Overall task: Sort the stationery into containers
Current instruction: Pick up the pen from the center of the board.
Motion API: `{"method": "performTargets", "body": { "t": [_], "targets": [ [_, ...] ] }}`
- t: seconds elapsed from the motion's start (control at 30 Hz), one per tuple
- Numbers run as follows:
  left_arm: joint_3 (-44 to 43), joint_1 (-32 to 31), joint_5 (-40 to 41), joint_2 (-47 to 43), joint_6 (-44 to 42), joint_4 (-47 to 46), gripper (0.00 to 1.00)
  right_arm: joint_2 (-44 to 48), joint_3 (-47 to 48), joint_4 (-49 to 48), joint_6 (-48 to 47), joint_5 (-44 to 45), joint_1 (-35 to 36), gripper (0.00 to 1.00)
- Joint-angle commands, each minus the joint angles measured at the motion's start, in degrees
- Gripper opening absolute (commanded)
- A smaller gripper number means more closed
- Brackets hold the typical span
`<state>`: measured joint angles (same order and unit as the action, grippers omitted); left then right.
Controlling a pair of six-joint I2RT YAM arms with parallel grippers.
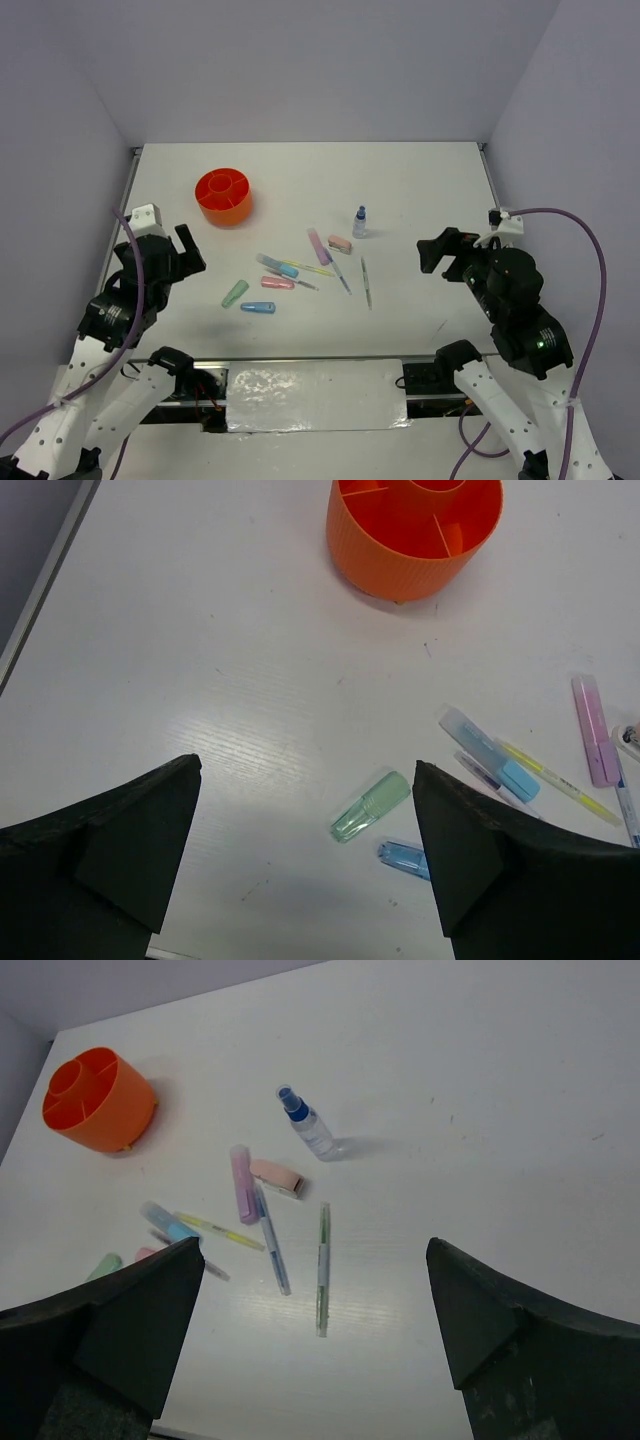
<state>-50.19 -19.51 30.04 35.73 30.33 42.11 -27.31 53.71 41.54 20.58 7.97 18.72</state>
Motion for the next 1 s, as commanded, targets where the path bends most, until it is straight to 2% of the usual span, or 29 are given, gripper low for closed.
{"method": "performTargets", "body": {
  "t": [0.0,0.2,0.33,0.37,0.43,0.47,0.5,0.57,0.6,0.7,0.87,0.97],
  "targets": [
    [-1.13,0.78,1.51,0.66,0.79,-0.45,0.99,-1.16,2.28,1.18,0.78,2.32,-0.18,1.00],
    [-0.70,1.93,-0.42,1.36,-0.27,-1.59,0.99,-3.97,-0.79,-1.63,-1.07,-2.33,-0.18,1.00],
    [-0.78,2.63,-1.56,1.98,-0.62,-1.94,0.99,-14.40,-2.91,-2.42,-0.10,-6.54,0.52,1.00],
    [-0.70,2.72,-1.83,2.07,-0.71,-1.94,0.99,-16.61,-3.61,-2.86,0.07,-6.21,3.49,1.00],
    [-0.69,2.98,-1.92,2.16,-0.71,-2.03,0.99,-20.74,-5.11,-3.74,2.18,-1.41,8.76,1.00],
    [-0.61,2.98,-2.00,2.16,-0.79,-2.12,0.99,-24.86,-5.11,-3.75,3.49,5.24,13.66,1.00],
    [-0.52,2.98,-2.18,1.89,-0.88,-2.20,0.99,-26.98,-5.11,-4.18,5.68,7.57,15.36,0.99],
    [-0.34,3.07,-2.88,1.89,-1.15,-2.64,0.99,-32.96,-5.55,-6.02,6.84,8.73,17.91,0.95],
    [-0.26,3.07,-3.15,1.89,-1.23,-2.64,0.99,-34.72,-5.64,-8.38,6.93,8.21,18.36,0.86],
    [-0.34,3.07,-3.50,2.24,-1.32,-2.73,0.99,-43.85,-5.46,-11.38,7.19,7.15,19.24,0.68],
    [-0.25,3.07,-4.29,2.07,-1.67,-2.91,0.99,-51.43,-6.60,-15.43,6.93,5.67,19.25,0.52],
    [-0.17,3.07,-4.73,2.07,-1.85,-3.08,0.99,-55.74,-7.22,-18.15,6.93,4.87,19.25,0.52]
  ]
}}
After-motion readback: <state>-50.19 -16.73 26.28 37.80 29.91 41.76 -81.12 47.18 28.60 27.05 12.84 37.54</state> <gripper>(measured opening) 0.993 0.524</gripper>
